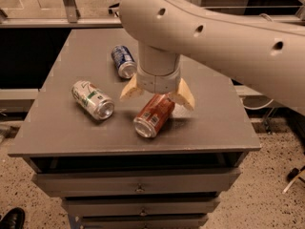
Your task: Place coke can upright
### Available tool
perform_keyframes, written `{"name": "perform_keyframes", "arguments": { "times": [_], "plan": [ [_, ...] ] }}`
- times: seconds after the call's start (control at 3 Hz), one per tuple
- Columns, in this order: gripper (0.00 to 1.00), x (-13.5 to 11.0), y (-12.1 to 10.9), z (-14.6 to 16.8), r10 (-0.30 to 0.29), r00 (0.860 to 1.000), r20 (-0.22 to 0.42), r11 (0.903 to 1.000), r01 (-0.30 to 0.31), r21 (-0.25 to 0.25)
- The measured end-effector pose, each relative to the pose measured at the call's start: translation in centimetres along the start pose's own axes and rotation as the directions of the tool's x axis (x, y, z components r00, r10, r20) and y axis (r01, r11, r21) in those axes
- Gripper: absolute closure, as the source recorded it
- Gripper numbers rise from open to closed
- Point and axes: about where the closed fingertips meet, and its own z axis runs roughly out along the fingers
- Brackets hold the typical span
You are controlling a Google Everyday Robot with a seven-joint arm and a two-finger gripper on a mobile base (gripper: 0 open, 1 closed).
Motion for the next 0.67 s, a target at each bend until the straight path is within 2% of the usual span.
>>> {"name": "perform_keyframes", "arguments": {
  "times": [0.33,0.67],
  "plan": [
    [0.16,0.38,0.22,1.18,0.106,0.994,-0.019,0.9939,-0.106,0.031],
    [0.33,0.30,0.15,1.87,0.162,0.986,-0.027,0.9859,-0.161,0.047]
  ]
}}
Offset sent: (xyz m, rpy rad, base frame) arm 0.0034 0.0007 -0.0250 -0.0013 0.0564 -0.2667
